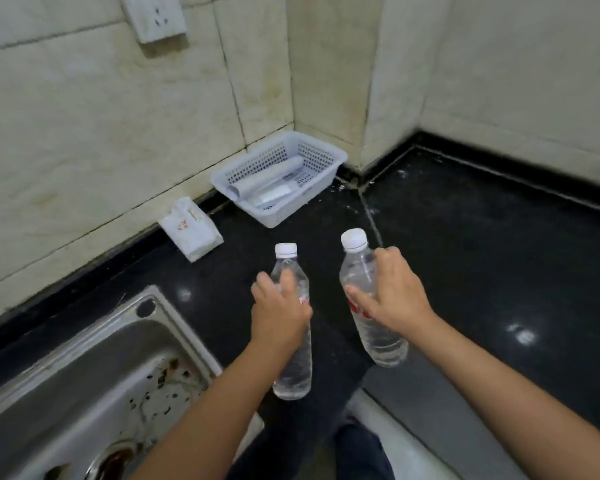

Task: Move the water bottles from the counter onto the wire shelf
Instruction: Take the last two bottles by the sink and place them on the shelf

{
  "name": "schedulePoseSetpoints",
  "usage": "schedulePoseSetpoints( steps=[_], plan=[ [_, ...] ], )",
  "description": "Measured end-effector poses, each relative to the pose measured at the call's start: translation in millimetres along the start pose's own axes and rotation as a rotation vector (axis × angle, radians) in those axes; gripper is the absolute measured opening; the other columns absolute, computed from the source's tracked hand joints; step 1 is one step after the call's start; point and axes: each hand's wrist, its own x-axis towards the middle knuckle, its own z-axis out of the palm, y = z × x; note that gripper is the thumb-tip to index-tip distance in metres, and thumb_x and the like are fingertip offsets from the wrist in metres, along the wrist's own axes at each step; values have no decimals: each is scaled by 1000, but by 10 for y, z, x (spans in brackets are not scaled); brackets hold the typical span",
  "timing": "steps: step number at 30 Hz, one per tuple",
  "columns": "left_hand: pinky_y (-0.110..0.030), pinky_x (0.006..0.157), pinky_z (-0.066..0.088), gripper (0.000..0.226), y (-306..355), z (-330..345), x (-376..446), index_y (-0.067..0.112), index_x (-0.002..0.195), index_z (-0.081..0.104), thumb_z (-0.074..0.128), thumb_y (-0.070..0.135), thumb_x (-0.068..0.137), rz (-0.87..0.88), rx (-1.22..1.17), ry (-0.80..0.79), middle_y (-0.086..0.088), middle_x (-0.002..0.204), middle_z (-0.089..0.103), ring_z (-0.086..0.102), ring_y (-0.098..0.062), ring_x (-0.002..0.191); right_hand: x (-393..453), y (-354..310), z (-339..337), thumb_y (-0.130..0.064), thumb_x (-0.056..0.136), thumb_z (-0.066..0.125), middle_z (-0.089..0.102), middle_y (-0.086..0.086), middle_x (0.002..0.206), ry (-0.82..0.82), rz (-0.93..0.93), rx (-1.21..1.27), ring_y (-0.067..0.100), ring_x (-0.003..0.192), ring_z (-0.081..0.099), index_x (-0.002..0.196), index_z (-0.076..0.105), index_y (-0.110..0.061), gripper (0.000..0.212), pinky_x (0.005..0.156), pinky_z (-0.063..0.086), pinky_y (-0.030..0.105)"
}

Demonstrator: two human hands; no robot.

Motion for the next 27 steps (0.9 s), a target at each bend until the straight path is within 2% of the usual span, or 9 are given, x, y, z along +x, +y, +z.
schedulePoseSetpoints(
  steps=[1,3,7,9,12,16,23,25,27],
  plan=[
    [-36,42,52,82,59,-31,-64,3,106,34,89,14,46,79,15,12,-30,84,57,58,-41,63,-198,9,-91,-37,84,59,43,15,115,35,41,-8,30,104,46,121,40,-1,55,79,43,38],
    [-31,36,49,83,227,-102,-188,3,98,40,92,19,36,204,5,15,-28,77,59,58,-38,55,-587,55,-228,-38,83,60,44,17,114,111,121,-28,33,103,47,122,41,-2,56,76,43,38],
    [-29,37,48,85,797,-289,-430,5,99,38,92,24,36,545,-20,146,-28,90,52,59,-38,59,-1350,242,-636,-48,78,57,49,19,103,341,255,-85,35,90,53,117,41,-4,61,62,37,33],
    [-30,37,47,83,1186,-355,-591,7,98,35,91,21,38,736,-121,220,-18,98,37,57,-39,64,-1764,337,-894,-47,76,61,50,20,102,411,333,-101,31,85,51,115,37,-8,60,61,35,32],
    [-33,38,47,81,1844,-475,-916,8,96,31,90,18,41,941,-278,273,-13,98,31,53,-39,68,-2398,481,-1319,-50,67,55,55,24,88,538,424,-143,36,69,55,101,29,-15,55,50,35,31],
    [-35,41,49,81,2790,-617,-1517,8,95,30,90,19,43,1144,-435,279,-11,97,29,58,-41,63,-3307,713,-1856,-55,66,43,54,26,88,671,565,-209,37,68,56,102,28,-17,54,51,36,30],
    [-38,47,52,83,4466,-709,-3064,7,98,32,91,18,42,1409,-658,256,-12,98,30,59,-43,66,-5194,1211,-2760,-53,65,52,54,24,86,870,791,-362,34,67,56,104,30,-15,59,52,36,29],
    [-39,47,52,83,4947,-768,-3571,6,99,32,91,18,42,1433,-690,243,-22,99,39,58,-44,65,-5756,1366,-3026,-51,64,56,56,24,85,906,838,-384,36,67,59,104,31,-13,61,53,37,29],
    [-40,46,52,83,5401,-832,-4082,6,99,32,92,16,43,1465,-720,211,-33,90,52,57,-46,64,-6298,1531,-3263,-43,64,66,56,25,88,939,889,-430,39,72,60,107,33,-12,62,55,41,32]
  ],
)
